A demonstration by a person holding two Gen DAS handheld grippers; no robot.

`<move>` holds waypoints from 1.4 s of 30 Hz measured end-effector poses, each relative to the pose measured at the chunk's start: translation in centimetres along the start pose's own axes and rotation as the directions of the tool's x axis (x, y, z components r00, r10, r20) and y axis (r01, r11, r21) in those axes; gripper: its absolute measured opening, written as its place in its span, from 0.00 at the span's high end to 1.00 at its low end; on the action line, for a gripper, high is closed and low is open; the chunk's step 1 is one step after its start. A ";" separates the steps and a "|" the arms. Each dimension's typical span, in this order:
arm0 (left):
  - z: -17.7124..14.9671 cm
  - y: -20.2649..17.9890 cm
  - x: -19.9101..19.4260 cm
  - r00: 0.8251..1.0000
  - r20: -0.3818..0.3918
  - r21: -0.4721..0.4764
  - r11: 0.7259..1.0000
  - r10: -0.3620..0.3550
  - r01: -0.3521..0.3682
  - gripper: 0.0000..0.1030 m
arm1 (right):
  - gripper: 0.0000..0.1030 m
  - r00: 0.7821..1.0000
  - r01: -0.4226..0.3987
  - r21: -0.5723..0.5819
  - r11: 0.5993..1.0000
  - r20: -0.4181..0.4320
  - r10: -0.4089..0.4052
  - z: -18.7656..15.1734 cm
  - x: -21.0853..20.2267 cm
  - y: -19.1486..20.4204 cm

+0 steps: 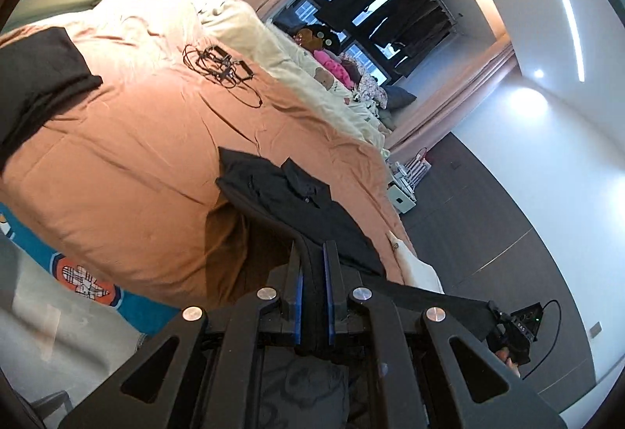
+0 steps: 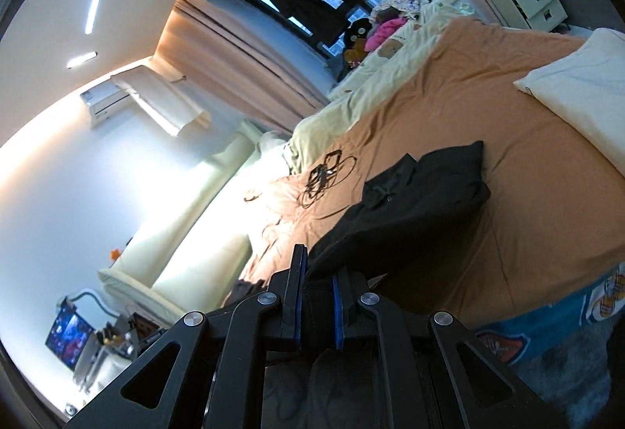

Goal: Fold large clothes
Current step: 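Fold the held hem up toward the collar with both grippers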

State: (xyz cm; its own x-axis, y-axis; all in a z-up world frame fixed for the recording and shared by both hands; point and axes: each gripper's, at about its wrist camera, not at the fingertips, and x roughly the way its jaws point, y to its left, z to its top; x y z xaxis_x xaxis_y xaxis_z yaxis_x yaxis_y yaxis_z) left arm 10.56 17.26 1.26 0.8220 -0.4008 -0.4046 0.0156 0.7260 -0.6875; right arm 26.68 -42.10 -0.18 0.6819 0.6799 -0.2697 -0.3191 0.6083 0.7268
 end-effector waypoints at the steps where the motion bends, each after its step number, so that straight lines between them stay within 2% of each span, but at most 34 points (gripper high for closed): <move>1: 0.1 -0.3 -0.4 1.000 0.008 0.007 1.000 0.003 -0.003 0.89 | 0.89 1.000 0.000 0.000 1.000 0.002 0.000 -0.1 -0.2 0.2; 8: 1.6 -1.3 -0.1 0.999 0.045 0.039 0.999 0.013 -0.015 0.89 | 0.89 1.000 0.017 -0.026 1.000 0.026 -0.017 1.0 0.5 0.7; 13: 5.3 -1.8 2.9 0.998 0.068 0.038 0.999 0.013 -0.015 0.89 | 0.89 0.998 0.034 -0.056 0.998 0.046 -0.031 3.5 1.7 0.9; 17: 8.6 -2.9 5.7 0.996 0.080 0.077 0.996 0.033 -0.039 0.89 | 0.89 0.996 0.053 -0.071 0.996 0.069 -0.048 6.5 4.3 0.8; 23: 13.8 -3.9 11.4 0.996 0.075 0.107 0.992 0.057 -0.065 0.90 | 0.89 0.992 0.094 -0.080 0.992 0.094 -0.087 10.3 7.8 0.1; 30: 17.8 -3.1 18.4 0.994 0.049 0.122 0.987 0.096 -0.101 0.90 | 0.89 0.983 0.164 -0.088 0.983 0.093 -0.156 14.3 13.0 -1.8; 36: 19.6 -1.2 25.1 0.989 0.002 0.136 0.980 0.148 -0.147 0.89 | 0.89 0.968 0.245 -0.066 0.967 0.065 -0.241 16.5 18.0 -5.5; 42: 20.1 1.9 31.4 0.979 -0.059 0.114 0.975 0.197 -0.189 0.89 | 0.88 0.951 0.310 -0.047 0.949 0.017 -0.310 17.2 22.6 -9.6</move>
State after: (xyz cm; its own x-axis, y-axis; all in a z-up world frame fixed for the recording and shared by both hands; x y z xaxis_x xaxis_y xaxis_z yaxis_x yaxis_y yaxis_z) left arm 47.83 17.28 -0.60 0.7738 -0.2824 -0.5670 -0.0751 0.8478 -0.5249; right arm 56.48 -39.63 -2.41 0.7582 0.4509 -0.4710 -0.1221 0.8078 0.5767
